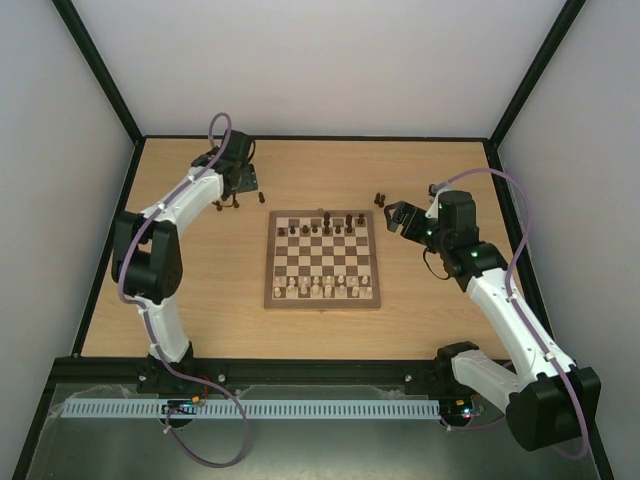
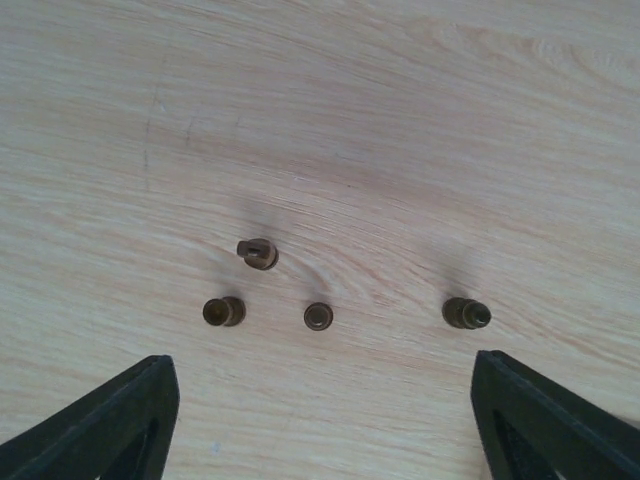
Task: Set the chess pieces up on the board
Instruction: Pick up the chess piece at the center of the board.
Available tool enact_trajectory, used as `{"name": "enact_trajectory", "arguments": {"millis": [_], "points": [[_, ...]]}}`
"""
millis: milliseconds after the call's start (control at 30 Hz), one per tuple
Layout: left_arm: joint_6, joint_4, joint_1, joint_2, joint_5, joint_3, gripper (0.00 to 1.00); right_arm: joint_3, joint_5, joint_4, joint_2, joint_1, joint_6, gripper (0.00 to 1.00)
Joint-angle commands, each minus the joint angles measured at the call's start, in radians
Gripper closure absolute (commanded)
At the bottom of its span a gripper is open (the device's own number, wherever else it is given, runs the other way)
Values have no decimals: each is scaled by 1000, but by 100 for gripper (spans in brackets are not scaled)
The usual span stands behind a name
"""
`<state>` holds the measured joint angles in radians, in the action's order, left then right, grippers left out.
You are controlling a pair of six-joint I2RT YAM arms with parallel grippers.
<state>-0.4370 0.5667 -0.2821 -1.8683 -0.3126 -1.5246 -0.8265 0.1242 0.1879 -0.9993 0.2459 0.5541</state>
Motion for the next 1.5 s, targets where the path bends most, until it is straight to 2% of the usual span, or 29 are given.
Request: {"name": "enact_trajectory", "arguments": {"millis": [0, 100, 167, 533, 667, 1000, 1200, 1367, 1467], "points": [[-24, -46, -1, -79, -5, 7, 26, 8, 24, -10, -1, -4, 7, 1], [-27, -63, 7, -117, 13, 13, 41, 6, 23, -6, 3, -5, 4, 1], [-28, -72, 12, -134, 6, 14, 45, 6, 25, -5, 4, -4, 4, 1], [-29, -106, 47, -197, 7, 20, 51, 6, 41, -7, 1, -4, 4, 1], [-25, -112, 53, -227, 26, 7, 58, 6, 40, -7, 1, -4, 3, 1], [-22, -129, 78, -270, 58, -2, 65, 6, 45, -8, -4, -5, 3, 1], [-20, -138, 78, -283, 70, -3, 76, 7, 44, -10, -5, -4, 3, 1], [-18, -134, 78, -280, 63, 0, 92, 8, 46, -11, -9, -5, 4, 1], [-20, -122, 69, -258, 37, 10, 93, 9, 50, -15, -10, -4, 4, 1]]}}
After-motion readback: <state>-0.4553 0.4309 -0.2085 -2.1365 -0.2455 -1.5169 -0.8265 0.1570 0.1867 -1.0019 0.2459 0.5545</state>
